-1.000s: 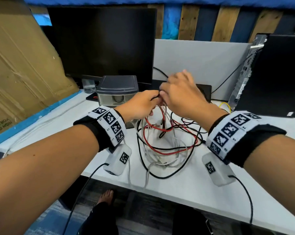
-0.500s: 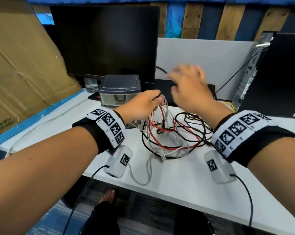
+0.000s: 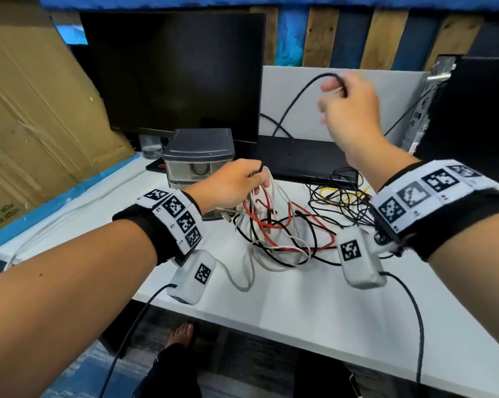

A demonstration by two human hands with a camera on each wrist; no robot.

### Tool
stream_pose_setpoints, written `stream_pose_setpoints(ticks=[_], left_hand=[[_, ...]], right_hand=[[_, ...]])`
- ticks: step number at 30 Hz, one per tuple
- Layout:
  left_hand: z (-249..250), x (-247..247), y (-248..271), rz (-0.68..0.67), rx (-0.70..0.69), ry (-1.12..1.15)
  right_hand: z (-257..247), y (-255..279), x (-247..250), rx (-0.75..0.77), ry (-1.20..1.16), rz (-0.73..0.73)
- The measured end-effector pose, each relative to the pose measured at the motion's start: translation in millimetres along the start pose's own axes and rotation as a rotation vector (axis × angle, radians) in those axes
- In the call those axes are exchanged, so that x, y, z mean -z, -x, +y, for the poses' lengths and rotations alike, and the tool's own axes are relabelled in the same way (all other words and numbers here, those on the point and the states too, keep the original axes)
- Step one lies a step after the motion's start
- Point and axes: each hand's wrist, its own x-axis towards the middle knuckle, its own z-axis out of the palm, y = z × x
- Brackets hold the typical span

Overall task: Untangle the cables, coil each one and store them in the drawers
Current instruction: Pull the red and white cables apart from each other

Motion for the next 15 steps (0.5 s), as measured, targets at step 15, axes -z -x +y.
stream_pose_setpoints(ticks=[15], left_hand=[[7, 2, 4, 0.068, -0.094, 0.035]], right_hand=[[-7, 53, -37, 0.066, -0.067, -0.497]])
